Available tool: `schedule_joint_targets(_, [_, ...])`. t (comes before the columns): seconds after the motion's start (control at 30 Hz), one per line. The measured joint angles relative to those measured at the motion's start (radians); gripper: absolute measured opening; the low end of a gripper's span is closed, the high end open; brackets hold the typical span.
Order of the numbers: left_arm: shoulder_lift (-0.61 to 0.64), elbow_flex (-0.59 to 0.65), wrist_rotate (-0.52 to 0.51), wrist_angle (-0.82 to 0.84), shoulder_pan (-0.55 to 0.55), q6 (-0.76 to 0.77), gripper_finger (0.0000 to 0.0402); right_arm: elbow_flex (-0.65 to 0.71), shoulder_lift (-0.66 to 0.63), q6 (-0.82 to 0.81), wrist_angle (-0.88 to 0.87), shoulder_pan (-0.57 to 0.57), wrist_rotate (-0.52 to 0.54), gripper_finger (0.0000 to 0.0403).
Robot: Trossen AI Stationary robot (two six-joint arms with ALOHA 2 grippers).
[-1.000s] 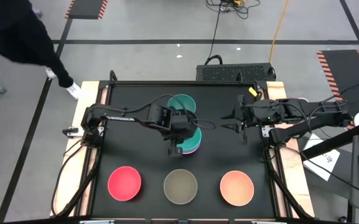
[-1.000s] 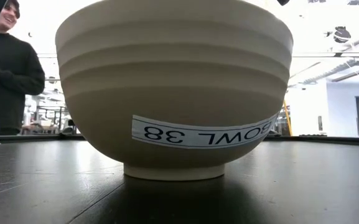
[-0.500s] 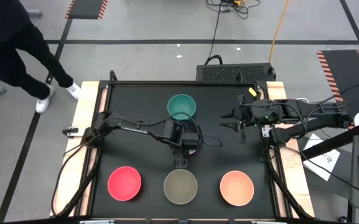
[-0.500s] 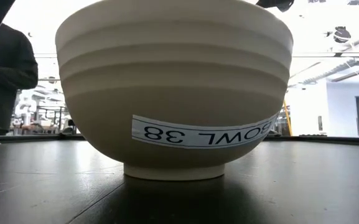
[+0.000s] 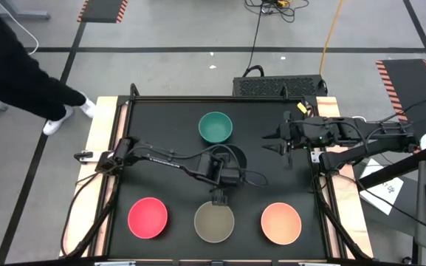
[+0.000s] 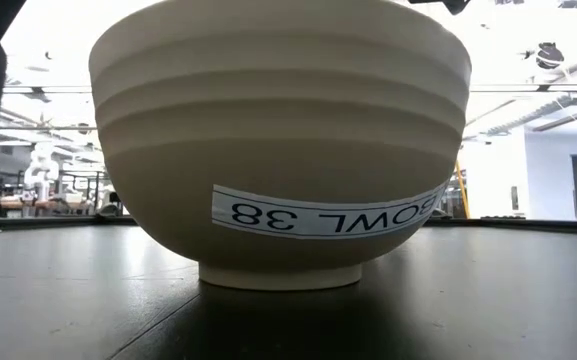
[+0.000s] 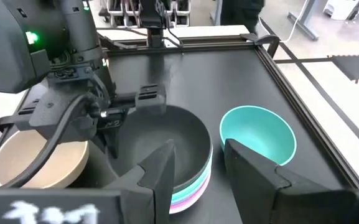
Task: Nest bowls inside each other
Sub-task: Stack the black bowl on top of the light green bowl, then stack the light orange bowl on top of the black bowl
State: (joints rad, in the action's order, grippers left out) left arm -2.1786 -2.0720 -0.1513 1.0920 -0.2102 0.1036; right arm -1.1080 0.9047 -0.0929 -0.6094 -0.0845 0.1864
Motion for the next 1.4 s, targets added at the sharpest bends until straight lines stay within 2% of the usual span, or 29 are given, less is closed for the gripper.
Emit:
schedule_joint_targets(0.17, [0.006, 0.001, -0.010, 0.015, 0.000, 0.003, 0.0019, 0.000, -0.005, 0.008, -0.001, 0.000, 0.000, 0.0130])
schedule_joint_targets(0.43, [0.006, -0.019, -0.010, 0.019, 0.001, -0.058, 0.0082, 0.000, -0.003, 0.018, -0.009, 0.000, -0.004, 0.0130])
schedule_joint_targets(0.73, [0.007, -0.114, -0.012, 0.053, -0.002, -0.080, 0.0151, 0.000, -0.003, 0.025, -0.009, 0.000, -0.004, 0.0130])
schedule_joint_targets(0.83, [0.007, -0.162, -0.020, 0.096, -0.002, -0.083, 0.0170, 0.000, -0.005, 0.023, -0.018, 0.000, -0.004, 0.0130])
schedule_joint_targets(0.97, [0.007, -0.250, -0.075, 0.235, -0.012, -0.083, 0.0190, -0.001, -0.010, 0.027, -0.058, 0.000, -0.004, 0.0130])
schedule_joint_targets(1.07, [0.041, -0.285, -0.132, 0.312, -0.037, -0.073, 0.0204, -0.001, -0.013, 0.029, -0.066, 0.005, -0.004, 0.0130])
schedule_joint_targets(1.2, [0.126, -0.275, -0.157, 0.309, -0.074, -0.054, 0.0219, -0.003, -0.029, 0.027, -0.050, 0.005, -0.005, 0.0130])
schedule_joint_targets(1.4, [0.282, -0.275, -0.270, 0.329, -0.118, 0.053, 0.0227, -0.058, -0.067, -0.045, -0.083, 0.004, -0.008, 0.0130])
